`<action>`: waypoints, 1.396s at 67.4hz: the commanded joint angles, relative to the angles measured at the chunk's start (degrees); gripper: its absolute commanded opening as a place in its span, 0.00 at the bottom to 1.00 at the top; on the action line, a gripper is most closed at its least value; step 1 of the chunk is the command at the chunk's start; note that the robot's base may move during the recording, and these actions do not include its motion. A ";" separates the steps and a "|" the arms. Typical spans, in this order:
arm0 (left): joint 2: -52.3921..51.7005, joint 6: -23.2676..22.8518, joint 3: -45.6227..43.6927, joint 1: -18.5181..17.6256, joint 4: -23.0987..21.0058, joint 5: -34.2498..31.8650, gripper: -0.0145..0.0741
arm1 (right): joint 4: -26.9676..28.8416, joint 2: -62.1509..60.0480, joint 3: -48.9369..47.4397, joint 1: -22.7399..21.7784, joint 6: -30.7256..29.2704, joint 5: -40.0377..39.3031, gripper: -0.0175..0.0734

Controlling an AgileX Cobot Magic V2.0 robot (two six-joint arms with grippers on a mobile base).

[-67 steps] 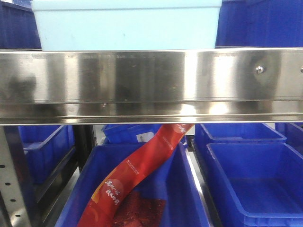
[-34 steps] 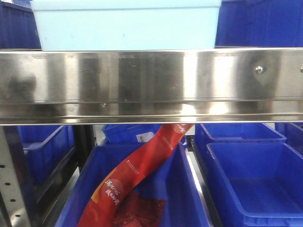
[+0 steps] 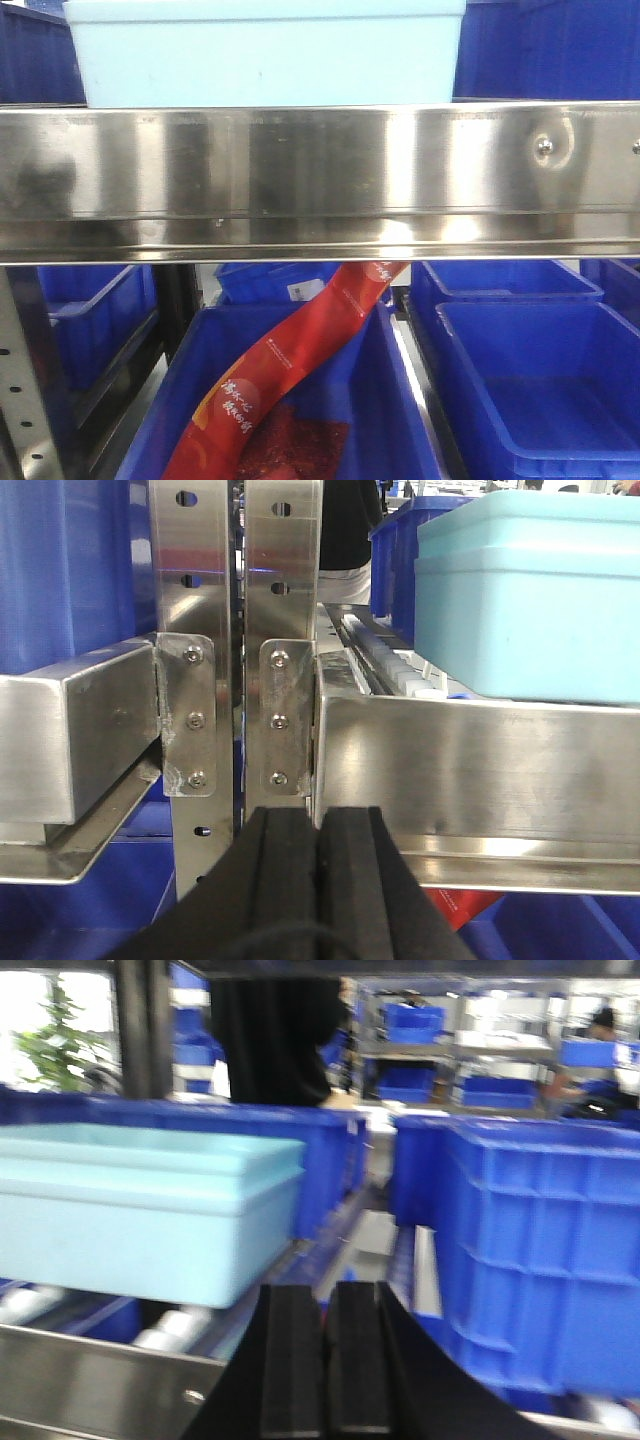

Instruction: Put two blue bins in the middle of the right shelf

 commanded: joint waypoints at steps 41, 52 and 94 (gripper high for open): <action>-0.34 0.15 -0.14 -0.42 -0.33 -1.17 0.04 | 6.74 -6.69 21.61 -15.80 -3.87 -12.33 0.01; -0.34 0.15 -0.14 -0.42 -0.33 -1.17 0.04 | 6.74 -6.69 21.61 -15.80 -3.87 -12.33 0.01; -0.34 0.15 -0.14 -0.42 -0.33 -1.17 0.04 | 6.74 -6.69 21.61 -15.80 -3.87 -12.33 0.01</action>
